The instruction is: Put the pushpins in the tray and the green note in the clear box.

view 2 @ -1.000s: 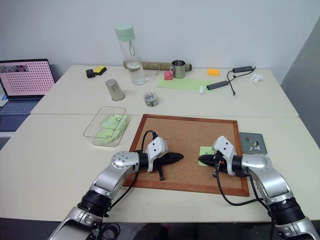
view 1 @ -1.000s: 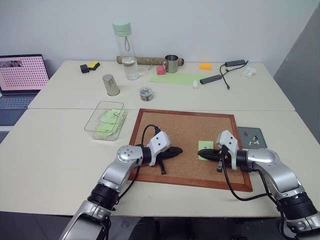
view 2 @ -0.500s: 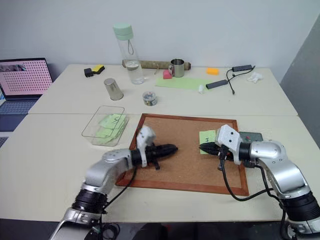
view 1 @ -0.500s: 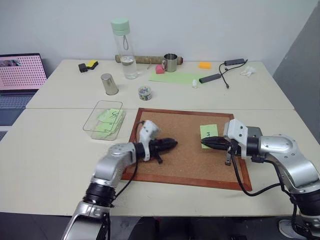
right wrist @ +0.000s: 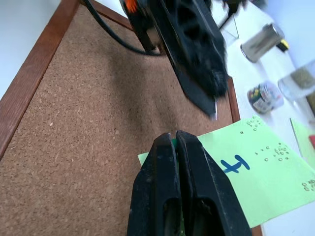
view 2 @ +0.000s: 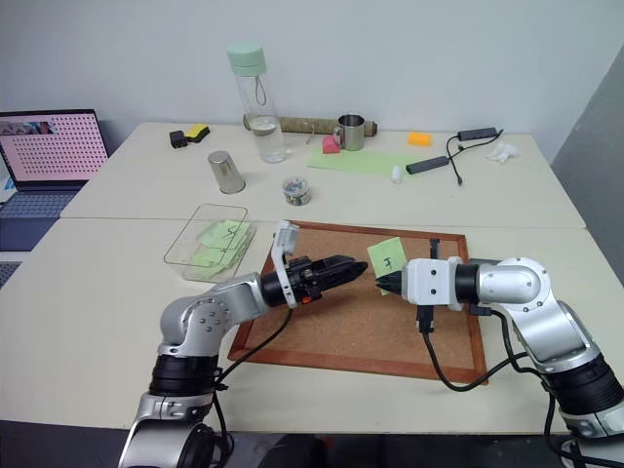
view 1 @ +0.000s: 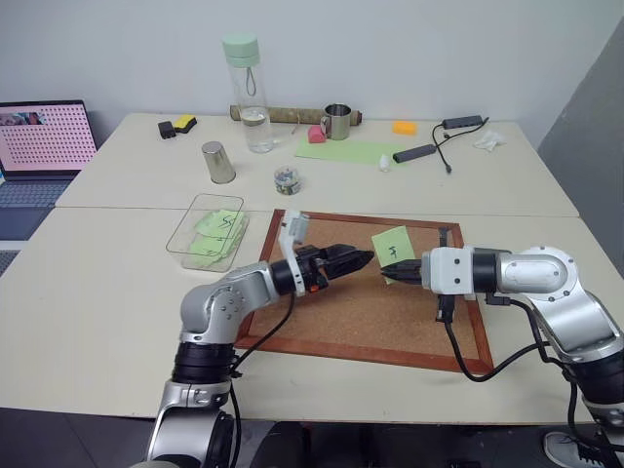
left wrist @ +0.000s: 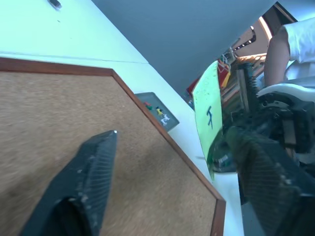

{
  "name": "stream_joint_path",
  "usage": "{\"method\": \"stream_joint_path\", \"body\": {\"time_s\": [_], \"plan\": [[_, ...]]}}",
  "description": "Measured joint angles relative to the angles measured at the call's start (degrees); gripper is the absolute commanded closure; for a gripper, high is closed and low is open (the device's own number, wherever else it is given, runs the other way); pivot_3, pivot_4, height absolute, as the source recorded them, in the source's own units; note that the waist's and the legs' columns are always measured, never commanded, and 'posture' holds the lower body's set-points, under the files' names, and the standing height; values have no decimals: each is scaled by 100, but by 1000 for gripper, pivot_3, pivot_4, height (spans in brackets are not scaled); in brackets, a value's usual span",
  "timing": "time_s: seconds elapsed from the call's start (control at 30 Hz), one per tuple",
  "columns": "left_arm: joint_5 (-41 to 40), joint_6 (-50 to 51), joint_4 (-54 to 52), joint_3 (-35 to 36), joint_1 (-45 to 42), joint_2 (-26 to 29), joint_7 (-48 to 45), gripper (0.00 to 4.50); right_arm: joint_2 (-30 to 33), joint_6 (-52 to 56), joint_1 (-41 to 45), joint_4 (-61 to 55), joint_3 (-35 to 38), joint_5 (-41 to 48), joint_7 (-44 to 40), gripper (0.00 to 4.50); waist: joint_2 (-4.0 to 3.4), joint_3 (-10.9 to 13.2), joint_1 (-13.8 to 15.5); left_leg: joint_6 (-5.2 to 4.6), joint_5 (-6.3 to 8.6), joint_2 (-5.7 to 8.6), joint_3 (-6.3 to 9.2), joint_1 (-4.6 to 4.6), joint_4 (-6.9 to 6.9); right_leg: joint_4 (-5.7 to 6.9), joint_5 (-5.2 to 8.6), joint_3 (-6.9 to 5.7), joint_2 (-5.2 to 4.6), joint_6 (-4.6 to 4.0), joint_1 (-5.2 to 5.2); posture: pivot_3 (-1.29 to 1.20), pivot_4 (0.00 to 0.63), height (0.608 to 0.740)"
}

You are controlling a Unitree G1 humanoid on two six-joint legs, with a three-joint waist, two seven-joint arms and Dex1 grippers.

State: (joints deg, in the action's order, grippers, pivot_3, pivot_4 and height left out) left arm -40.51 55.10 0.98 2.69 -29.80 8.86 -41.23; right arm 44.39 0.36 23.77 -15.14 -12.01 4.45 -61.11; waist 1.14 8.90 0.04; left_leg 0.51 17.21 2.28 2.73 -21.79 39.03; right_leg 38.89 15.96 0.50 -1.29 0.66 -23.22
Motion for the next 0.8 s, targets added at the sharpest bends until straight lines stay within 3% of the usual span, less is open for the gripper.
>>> {"method": "stream_joint_path", "body": {"time_s": [0.2, 0.33, 0.8], "plan": [[-121, 81, 232, -35, -251, -264, 36, 449, -56, -110, 26, 0, -65, -92, -15, 4500, 0, 0, 0, 3, -2, 0, 0, 1, 0, 0, 0, 1, 0, 0, 0, 0, 150, 740], [-76, -71, 347, -178, -281, -286, -54, 985, -72, -110, 38, 0, -65, -96, -15, 4500, 0, 0, 1, 5, -3, 0, 1, 0, 0, 0, 0, 1, 0, 0, 0, 0, 150, 740], [-76, -323, 376, -263, -191, -272, -308, 3565, -191, -117, 46, 0, -65, -95, -20, 4500, 0, 0, 0, 7, -4, 0, 1, 1, -1, 0, 0, 1, 0, -1, -1, 0, 150, 740]]}}
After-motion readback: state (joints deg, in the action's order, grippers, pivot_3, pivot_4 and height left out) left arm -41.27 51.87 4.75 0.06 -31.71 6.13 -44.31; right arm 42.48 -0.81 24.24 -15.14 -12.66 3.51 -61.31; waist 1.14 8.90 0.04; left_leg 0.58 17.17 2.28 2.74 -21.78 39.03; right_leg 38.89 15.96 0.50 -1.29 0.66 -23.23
